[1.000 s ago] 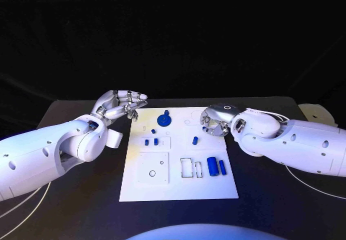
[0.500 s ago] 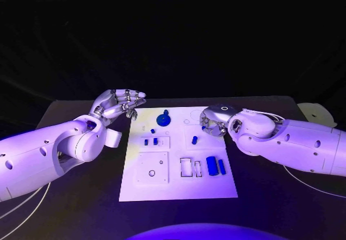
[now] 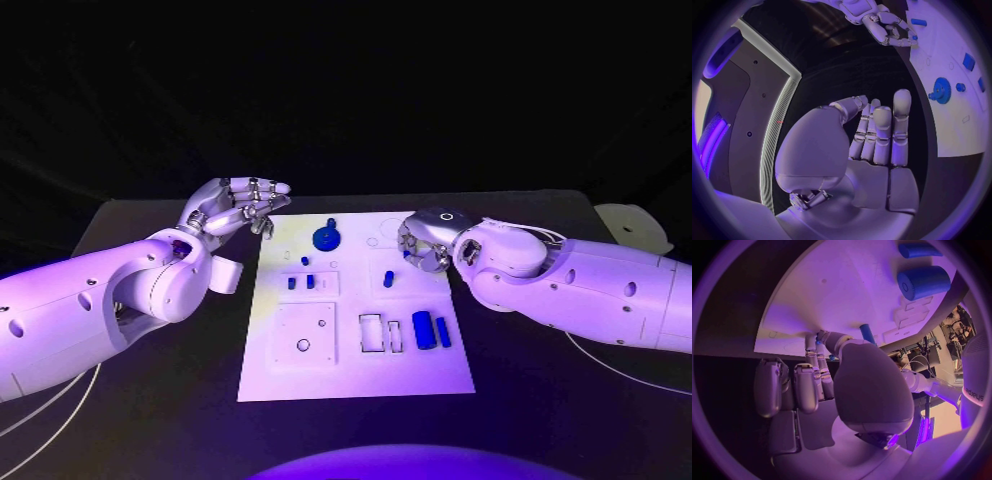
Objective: Assemble the parts on the task board
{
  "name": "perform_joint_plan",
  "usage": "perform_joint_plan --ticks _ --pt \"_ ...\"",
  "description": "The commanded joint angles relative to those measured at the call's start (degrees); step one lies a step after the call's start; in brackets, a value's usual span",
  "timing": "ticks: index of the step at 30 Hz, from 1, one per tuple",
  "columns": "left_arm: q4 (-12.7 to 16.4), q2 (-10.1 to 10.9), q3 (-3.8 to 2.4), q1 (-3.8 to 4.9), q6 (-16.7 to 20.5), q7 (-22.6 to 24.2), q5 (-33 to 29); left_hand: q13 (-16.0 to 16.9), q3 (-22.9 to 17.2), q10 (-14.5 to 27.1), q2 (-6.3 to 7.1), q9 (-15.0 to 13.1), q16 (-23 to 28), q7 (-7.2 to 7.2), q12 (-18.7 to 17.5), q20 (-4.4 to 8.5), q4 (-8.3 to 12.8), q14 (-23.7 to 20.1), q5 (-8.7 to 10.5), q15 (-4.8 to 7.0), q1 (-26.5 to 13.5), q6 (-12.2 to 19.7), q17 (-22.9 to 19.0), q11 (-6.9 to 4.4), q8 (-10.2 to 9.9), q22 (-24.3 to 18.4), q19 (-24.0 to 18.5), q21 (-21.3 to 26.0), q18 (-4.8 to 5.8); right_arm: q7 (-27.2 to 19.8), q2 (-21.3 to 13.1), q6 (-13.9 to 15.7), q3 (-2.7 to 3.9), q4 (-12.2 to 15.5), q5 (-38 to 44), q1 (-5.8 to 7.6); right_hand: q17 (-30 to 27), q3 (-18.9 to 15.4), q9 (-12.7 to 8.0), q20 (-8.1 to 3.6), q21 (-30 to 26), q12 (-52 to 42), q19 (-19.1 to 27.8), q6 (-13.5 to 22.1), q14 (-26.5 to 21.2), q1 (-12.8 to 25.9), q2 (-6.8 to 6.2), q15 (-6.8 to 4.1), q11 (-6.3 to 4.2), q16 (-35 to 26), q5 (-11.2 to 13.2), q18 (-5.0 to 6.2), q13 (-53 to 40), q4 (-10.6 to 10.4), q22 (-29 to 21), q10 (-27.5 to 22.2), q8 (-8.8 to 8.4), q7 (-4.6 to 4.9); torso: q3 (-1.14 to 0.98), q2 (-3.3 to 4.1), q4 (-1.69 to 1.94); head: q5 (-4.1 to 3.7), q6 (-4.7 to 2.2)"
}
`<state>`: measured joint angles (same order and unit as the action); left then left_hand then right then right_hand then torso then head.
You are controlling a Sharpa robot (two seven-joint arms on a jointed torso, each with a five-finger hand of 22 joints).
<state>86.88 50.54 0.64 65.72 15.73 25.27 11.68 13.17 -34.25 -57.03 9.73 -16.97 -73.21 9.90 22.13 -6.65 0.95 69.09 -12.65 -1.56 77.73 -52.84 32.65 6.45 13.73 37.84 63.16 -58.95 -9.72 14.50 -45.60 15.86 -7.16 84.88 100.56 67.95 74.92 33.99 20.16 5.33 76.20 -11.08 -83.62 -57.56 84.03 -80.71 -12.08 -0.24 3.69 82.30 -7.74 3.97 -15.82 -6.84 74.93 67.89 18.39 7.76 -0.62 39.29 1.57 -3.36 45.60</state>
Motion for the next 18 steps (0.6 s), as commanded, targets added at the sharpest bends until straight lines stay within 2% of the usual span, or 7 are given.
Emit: perform_joint_plan --ticks 1,7,18 --pt "0.1 -0.1 -0.03 0.01 -0.4 0.2 -0.4 0.0 -0.2 0.3 -0.44 0.0 0.3 0.11 0.3 -0.07 0.0 -0.5 -0.17 -0.05 0.0 -0.4 0.1 -0.33 0.2 -0.1 -0.5 0.4 -0.62 0.4 0.2 -2.4 -0.50 0.0 0.5 -0.84 2.8 0.1 0.2 -0.11 0.5 -0.3 -0.7 -0.7 3.2 0.0 0.54 -0.54 -0.16 0.3 0.0 -0.93 -0.1 0.5 6.9 0.7 0.40 -0.15 0.04 -0.02 0.03 -0.08 0.08" --pt "0.1 0.0 -0.03 0.01 -0.3 -0.1 -0.4 0.0 -0.2 0.3 -0.49 -0.1 0.3 0.12 0.3 -0.06 0.1 -0.6 -0.18 -0.05 0.1 -0.4 -0.1 -0.32 0.2 -0.3 -0.6 0.5 -0.65 0.9 0.2 -2.0 -0.50 0.4 1.5 -1.10 2.7 0.3 0.6 -0.43 1.3 -0.3 -1.1 -1.6 3.1 0.0 1.21 -0.88 -0.55 0.2 -0.1 -1.12 -0.2 1.3 7.5 1.6 0.92 -0.53 0.06 -0.01 0.04 -0.19 0.07" --pt "0.0 -0.1 -0.03 0.01 -0.3 -0.7 -0.2 -0.1 -0.2 0.5 -0.46 -0.1 0.4 0.16 0.3 -0.04 0.3 -0.7 -0.19 -0.06 0.3 -0.4 -0.3 -0.26 0.3 -0.9 -0.9 0.9 -0.76 1.3 -0.2 1.8 -0.47 1.0 2.2 -1.23 2.5 0.4 0.7 -0.50 1.6 -0.3 -1.3 -1.8 3.1 0.1 1.50 -0.94 -0.60 0.1 -0.1 -1.19 -0.2 1.5 7.7 1.8 1.04 -0.60 0.07 -0.06 0.08 -0.34 0.11"
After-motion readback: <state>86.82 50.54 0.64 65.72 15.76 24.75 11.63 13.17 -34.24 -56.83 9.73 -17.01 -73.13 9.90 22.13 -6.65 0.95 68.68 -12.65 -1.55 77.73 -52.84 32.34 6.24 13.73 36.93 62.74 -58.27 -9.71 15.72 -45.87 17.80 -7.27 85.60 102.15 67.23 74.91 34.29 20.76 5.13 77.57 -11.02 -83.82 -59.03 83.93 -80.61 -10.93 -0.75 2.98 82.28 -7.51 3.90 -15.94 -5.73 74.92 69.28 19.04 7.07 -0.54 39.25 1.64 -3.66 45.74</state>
